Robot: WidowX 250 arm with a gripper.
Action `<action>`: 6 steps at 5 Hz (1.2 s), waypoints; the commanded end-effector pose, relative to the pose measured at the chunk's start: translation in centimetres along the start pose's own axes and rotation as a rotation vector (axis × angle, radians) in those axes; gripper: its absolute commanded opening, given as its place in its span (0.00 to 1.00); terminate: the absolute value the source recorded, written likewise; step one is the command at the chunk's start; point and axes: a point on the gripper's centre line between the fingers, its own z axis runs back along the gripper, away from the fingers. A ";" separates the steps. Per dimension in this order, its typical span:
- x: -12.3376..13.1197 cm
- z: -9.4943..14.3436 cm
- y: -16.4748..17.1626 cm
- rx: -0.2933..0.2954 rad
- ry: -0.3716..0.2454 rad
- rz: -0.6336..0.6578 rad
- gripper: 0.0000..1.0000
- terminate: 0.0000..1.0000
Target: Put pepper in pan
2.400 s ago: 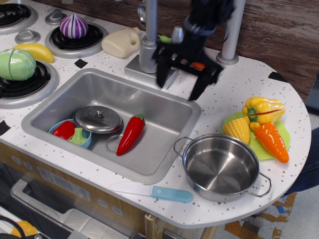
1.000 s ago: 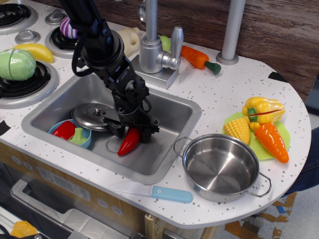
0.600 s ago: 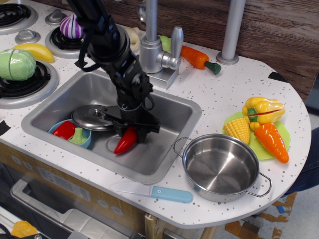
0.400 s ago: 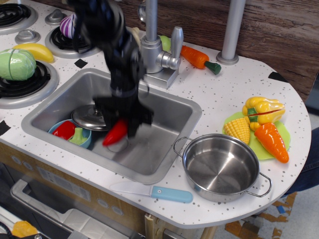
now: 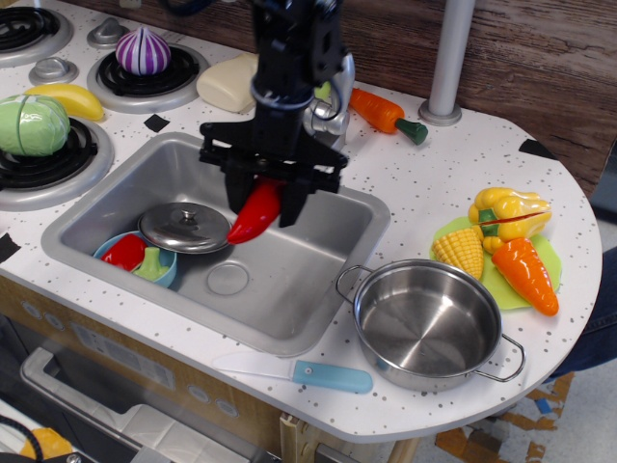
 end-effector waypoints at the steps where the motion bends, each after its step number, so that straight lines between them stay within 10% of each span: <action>1: -1.9 2.9 -4.0 -0.075 -0.017 0.077 0.00 0.00; 4: -4.3 2.3 -9.8 -0.194 0.019 0.171 0.00 0.00; 5: -4.8 2.3 -10.6 -0.212 -0.009 0.181 1.00 0.00; 6: -4.8 2.3 -10.6 -0.212 -0.009 0.181 1.00 0.00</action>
